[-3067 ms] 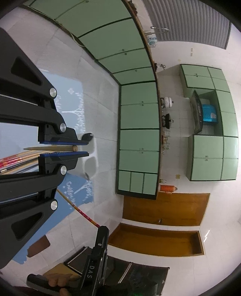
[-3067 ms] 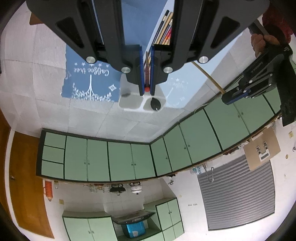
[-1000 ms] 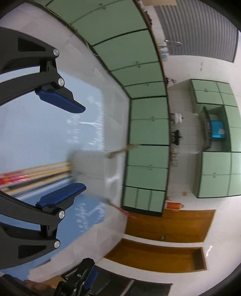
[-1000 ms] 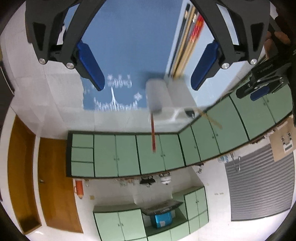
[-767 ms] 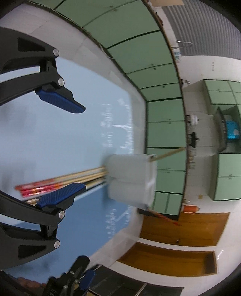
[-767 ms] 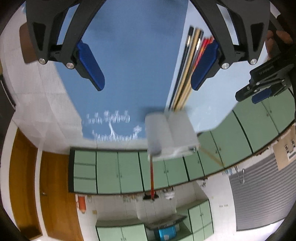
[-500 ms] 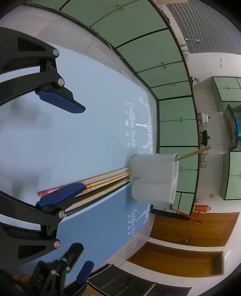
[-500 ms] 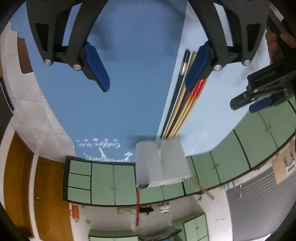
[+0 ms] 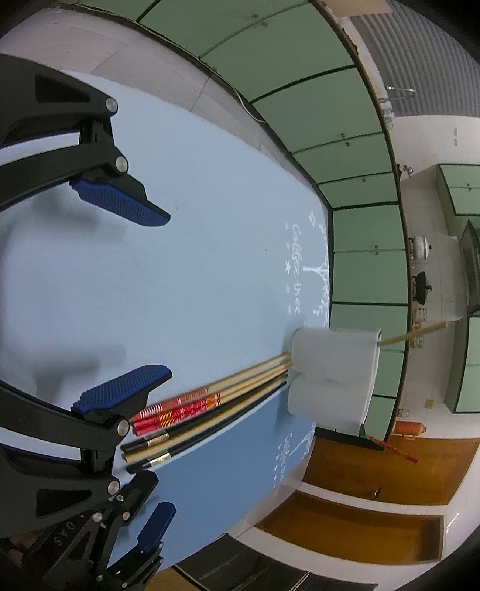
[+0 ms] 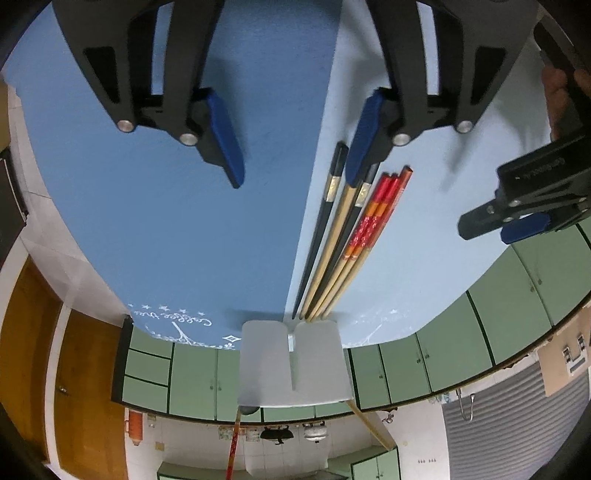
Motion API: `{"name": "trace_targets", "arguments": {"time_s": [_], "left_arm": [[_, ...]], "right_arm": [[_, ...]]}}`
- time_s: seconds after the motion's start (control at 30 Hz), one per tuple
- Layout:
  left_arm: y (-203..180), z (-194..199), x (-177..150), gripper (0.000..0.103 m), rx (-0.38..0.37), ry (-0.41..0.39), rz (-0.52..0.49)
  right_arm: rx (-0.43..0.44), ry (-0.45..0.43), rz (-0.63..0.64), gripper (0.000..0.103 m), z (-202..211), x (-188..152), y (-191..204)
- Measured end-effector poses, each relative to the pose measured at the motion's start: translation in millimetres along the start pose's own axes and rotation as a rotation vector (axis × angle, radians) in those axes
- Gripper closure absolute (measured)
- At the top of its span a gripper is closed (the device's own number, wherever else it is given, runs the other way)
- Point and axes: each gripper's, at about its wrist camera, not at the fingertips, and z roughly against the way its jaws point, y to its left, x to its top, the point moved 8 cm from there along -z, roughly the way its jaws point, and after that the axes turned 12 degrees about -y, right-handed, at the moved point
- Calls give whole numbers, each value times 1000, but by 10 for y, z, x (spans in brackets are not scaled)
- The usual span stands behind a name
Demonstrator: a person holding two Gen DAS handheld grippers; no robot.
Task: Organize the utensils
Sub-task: 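Withdraw both tools back over the remaining chopsticks, then close the right tool on a black chopstick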
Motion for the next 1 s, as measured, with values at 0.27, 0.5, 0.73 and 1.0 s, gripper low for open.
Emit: {"name": "trace_targets", "arguments": {"time_s": [0.27, 0.5, 0.73, 1.0], "left_arm": [[63, 13, -7, 27, -8, -7, 22], [33, 11, 3, 27, -26, -9, 30], [-138, 4, -6, 27, -55, 5, 10], [-438, -19, -91, 28, -111, 40, -8]], "right_arm": [[13, 26, 56, 69, -35, -51, 139], [8, 44, 79, 77, -71, -78, 201], [19, 51, 44, 97, -60, -51, 114], [-45, 39, -36, 97, -20, -19, -275]]}}
